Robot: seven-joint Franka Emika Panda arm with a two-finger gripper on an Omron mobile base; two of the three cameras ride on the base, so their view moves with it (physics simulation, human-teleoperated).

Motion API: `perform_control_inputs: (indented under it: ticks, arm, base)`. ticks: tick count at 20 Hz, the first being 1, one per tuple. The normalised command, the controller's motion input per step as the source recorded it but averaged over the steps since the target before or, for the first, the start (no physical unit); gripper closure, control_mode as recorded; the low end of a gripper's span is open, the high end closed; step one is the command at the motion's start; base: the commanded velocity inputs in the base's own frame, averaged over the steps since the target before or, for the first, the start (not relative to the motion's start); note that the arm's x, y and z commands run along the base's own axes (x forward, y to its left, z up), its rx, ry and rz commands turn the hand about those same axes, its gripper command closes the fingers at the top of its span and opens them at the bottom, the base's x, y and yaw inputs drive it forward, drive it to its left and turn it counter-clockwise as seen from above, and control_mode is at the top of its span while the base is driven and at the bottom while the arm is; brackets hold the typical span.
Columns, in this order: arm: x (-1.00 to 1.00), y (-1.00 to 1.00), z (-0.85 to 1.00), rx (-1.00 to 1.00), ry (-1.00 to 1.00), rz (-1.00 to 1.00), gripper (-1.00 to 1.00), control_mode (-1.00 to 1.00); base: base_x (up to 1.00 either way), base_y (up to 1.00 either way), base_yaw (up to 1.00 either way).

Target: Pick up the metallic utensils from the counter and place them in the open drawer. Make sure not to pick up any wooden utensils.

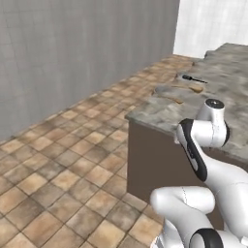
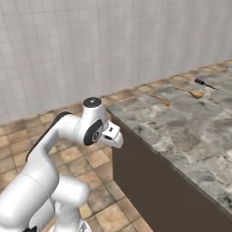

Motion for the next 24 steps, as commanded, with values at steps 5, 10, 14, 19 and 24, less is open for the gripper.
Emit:
perform_control_inputs:
  ticks: [5,10,14,19,24]
  arm:
    - [0.0,0.0,0.0,0.0,0.0,0.0,-1.0,1.0]
    - [0.0,0.0,0.0,0.0,0.0,0.0,-1.0,1.0]
    - [0.0,0.0,0.0,0.0,0.0,0.0,-1.0,1.0]
    - [0.0,0.0,0.0,0.0,0.0,0.0,-1.0,1.0]
    - [0.0,0.0,0.0,0.0,0.0,0.0,-1.0,1.0]
  base:
    - [0.98,1.0,-0.39]
    - [0.77,1.0,-0.33]
    - [0.56,1.0,-0.25]
    - [0.71,1.0,-0.46]
    - [0.79,1.0,-0.51]
